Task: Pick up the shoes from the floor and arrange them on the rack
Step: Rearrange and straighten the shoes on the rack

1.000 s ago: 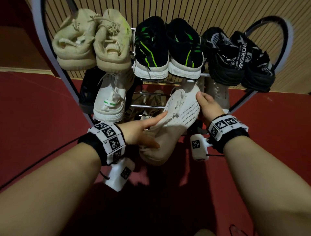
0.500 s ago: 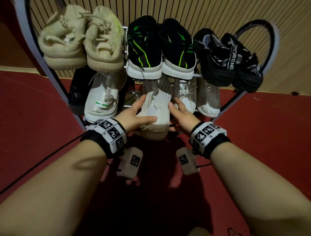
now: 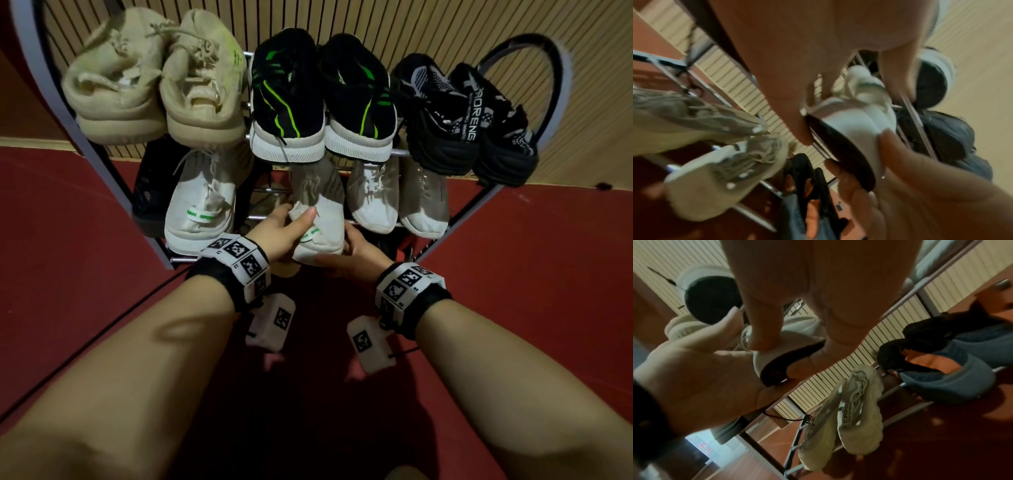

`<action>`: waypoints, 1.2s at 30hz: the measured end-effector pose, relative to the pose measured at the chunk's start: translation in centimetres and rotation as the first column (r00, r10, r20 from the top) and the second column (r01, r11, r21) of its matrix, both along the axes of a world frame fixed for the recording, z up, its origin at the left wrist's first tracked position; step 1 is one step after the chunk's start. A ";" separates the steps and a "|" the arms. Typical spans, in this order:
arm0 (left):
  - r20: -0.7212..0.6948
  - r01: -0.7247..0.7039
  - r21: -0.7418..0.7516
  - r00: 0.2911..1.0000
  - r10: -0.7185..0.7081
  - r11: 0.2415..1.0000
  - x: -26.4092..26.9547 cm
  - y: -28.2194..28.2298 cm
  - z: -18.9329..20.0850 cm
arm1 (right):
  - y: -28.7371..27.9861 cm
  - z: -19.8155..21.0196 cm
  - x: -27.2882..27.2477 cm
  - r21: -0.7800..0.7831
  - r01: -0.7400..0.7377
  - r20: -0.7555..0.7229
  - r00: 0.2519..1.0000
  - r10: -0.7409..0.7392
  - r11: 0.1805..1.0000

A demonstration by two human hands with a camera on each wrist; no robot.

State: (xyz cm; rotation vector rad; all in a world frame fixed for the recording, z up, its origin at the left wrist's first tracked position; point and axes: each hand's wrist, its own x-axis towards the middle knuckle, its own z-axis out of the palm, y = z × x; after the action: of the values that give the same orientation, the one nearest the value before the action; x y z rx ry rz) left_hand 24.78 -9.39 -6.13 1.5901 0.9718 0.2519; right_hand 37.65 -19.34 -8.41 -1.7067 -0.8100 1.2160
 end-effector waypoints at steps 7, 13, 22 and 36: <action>0.161 0.256 -0.078 0.957 -0.242 0.963 -1.6 1.3 -2.7 | 0.3 -0.9 0.6 0.032 0.038 0.067 0.997 -0.040 0.999; 0.099 0.191 0.173 0.973 -0.210 0.966 -0.7 1.6 -4.1 | 0.6 -0.6 0.7 0.013 -0.029 0.191 0.981 0.026 0.999; 0.050 0.162 0.194 0.983 -0.174 0.968 1.4 2.2 -4.5 | 0.9 -1.2 1.2 -0.007 0.008 0.392 0.920 -0.005 1.000; -0.028 0.199 0.109 0.980 -0.197 0.974 3.2 3.3 -3.7 | 1.4 -2.1 3.0 0.118 0.037 0.411 0.908 -0.082 0.992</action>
State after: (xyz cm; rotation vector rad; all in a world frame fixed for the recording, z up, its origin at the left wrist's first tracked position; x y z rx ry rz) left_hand 27.94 -6.09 -9.83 1.7807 0.8166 0.1566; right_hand 40.65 -17.92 -10.54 -1.9141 -1.0458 0.7568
